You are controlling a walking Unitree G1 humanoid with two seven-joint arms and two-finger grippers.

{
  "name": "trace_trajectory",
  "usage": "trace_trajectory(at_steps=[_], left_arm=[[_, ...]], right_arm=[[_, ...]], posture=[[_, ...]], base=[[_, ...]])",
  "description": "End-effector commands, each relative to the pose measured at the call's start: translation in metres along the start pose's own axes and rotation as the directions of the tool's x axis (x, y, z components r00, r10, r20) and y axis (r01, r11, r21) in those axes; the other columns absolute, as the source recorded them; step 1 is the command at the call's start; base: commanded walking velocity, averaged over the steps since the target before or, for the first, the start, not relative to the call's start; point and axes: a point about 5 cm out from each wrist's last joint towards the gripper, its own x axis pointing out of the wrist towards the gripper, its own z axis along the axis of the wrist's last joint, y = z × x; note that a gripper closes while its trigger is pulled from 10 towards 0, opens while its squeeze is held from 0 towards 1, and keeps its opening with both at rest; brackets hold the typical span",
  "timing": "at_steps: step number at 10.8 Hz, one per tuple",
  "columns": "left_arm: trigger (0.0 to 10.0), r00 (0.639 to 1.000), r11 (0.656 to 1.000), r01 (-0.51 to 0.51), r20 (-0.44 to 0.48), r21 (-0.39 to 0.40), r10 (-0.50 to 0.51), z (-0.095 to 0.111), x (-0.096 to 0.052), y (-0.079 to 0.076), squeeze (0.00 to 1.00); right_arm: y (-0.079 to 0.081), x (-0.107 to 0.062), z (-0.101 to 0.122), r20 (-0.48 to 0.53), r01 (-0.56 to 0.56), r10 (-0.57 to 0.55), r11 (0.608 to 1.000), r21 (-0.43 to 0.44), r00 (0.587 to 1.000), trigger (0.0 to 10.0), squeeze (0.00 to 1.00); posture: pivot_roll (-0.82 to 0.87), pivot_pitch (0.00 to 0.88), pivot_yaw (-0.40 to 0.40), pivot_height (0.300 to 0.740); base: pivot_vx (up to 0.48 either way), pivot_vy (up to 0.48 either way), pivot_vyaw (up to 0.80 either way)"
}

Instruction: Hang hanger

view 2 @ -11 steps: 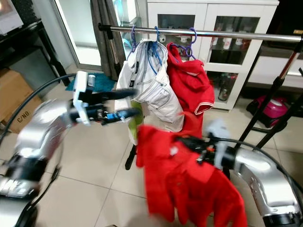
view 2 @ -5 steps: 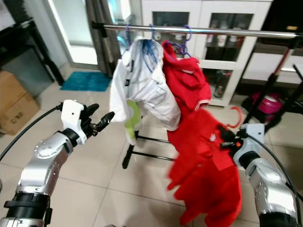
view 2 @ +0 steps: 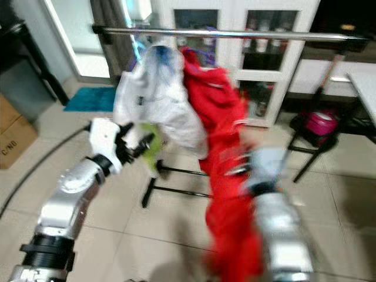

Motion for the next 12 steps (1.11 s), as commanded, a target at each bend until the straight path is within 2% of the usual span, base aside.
trace_trajectory(at_steps=[1,3,4,6,9,11,12], left_arm=[[10.0,1.000,1.000,-0.017,-0.006,0.013,0.017,-0.001,-0.002,0.005,0.00],[10.0,1.000,1.000,-0.003,-0.001,0.018,0.003,0.002,0.003,0.002,0.00],[10.0,1.000,1.000,0.004,0.002,0.015,-0.004,0.002,0.002,0.001,0.00],[10.0,1.000,1.000,-0.022,0.003,0.009,0.022,0.001,0.002,0.006,0.00],[10.0,0.999,1.000,-0.025,-0.020,0.010,0.025,-0.002,-0.001,0.006,0.00],[10.0,0.999,0.999,-0.040,0.031,0.014,0.040,0.006,0.001,0.013,0.00],[10.0,0.998,0.999,-0.032,0.053,0.007,0.032,0.010,0.001,0.013,0.00]], right_arm=[[0.009,-0.003,0.004,0.013,0.009,-0.009,1.000,0.006,1.000,10.0,0.00],[0.008,-0.005,0.014,0.049,0.075,-0.076,0.997,0.028,0.996,10.0,0.00],[0.005,-0.005,0.013,0.057,0.160,-0.161,0.987,0.020,0.985,10.0,0.00],[0.011,-0.005,0.014,0.032,0.144,-0.145,0.989,0.038,0.989,10.0,0.00],[0.017,-0.006,0.023,0.070,0.123,-0.131,0.987,0.100,0.989,10.0,0.00],[0.034,-0.008,0.027,0.054,-0.065,0.056,0.982,0.179,0.997,10.0,0.00],[0.037,-0.008,0.025,0.039,-0.078,0.073,0.982,0.172,0.997,10.0,0.00]], posture=[[-0.21,0.018,0.096,0.740],[-0.21,0.029,0.105,0.740],[-0.21,0.021,0.099,0.740],[-0.21,0.007,0.104,0.740],[-0.21,0.008,0.111,0.740],[-0.20,0.017,0.115,0.740],[-0.20,0.015,0.112,0.740]], base=[[0.000,-0.386,0.00],[0.000,-0.336,0.00],[0.000,-0.259,0.00],[0.000,0.000,0.00],[0.000,0.000,0.00],[0.000,0.000,0.00],[0.000,0.000,0.00]])
